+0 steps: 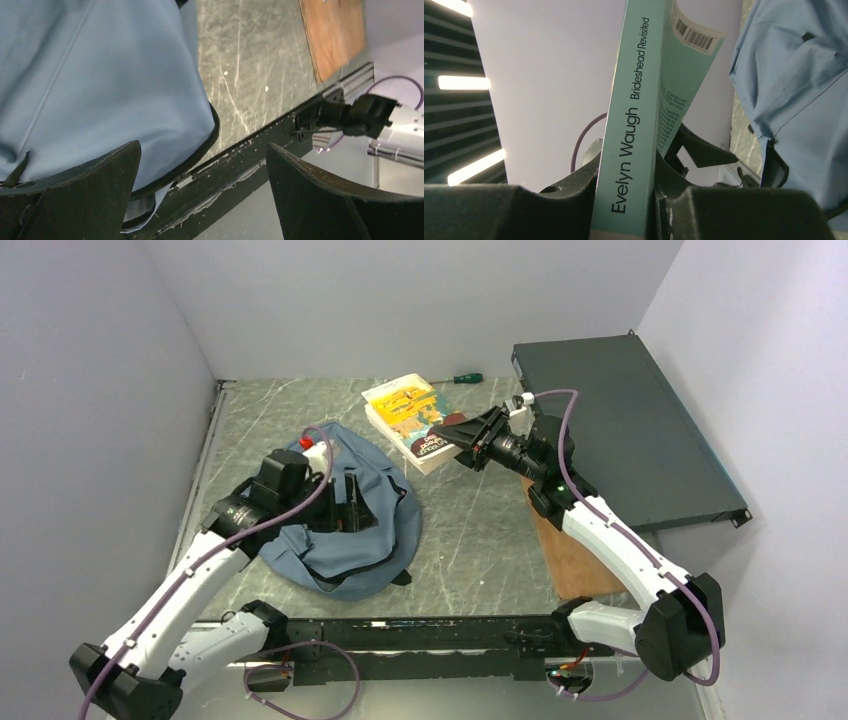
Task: Pack the student bag
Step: Pick up the book from the center of the board, then place the book in the student bag.
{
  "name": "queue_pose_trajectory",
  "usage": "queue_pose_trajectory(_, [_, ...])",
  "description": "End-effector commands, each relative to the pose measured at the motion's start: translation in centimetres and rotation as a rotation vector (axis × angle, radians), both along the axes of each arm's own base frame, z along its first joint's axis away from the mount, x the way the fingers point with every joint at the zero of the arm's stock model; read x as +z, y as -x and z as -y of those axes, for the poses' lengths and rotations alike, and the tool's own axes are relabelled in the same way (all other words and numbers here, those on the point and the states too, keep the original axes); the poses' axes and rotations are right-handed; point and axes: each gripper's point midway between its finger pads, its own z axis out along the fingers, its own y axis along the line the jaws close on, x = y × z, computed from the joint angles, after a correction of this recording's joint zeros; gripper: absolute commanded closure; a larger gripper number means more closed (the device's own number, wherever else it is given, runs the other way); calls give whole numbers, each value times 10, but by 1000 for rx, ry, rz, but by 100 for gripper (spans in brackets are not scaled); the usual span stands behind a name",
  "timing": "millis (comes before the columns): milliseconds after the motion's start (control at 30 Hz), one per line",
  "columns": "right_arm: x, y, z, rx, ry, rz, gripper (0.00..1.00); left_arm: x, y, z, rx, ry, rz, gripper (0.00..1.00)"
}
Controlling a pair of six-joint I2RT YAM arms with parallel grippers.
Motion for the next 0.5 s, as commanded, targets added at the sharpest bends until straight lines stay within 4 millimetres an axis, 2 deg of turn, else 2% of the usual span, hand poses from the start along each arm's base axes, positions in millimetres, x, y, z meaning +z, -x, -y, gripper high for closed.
queue_pose_trajectory(0, [67, 23, 8, 79, -111, 187, 100, 45, 7, 27, -109, 162, 176, 0])
queue_pose_trajectory(100, [80, 25, 9, 79, -114, 217, 100, 100, 11, 44, -104, 448, 317, 0])
queue_pose_trajectory(233, [103, 30, 11, 64, -148, 268, 100, 167, 7, 42, -18, 769, 451, 0])
queue_pose_trajectory(333, [120, 33, 10, 63, -167, 300, 100, 206, 2, 36, 29, 970, 491, 0])
queue_pose_trajectory(467, [142, 38, 6, 73, -199, 348, 100, 235, -5, 42, 27, 1071, 450, 0])
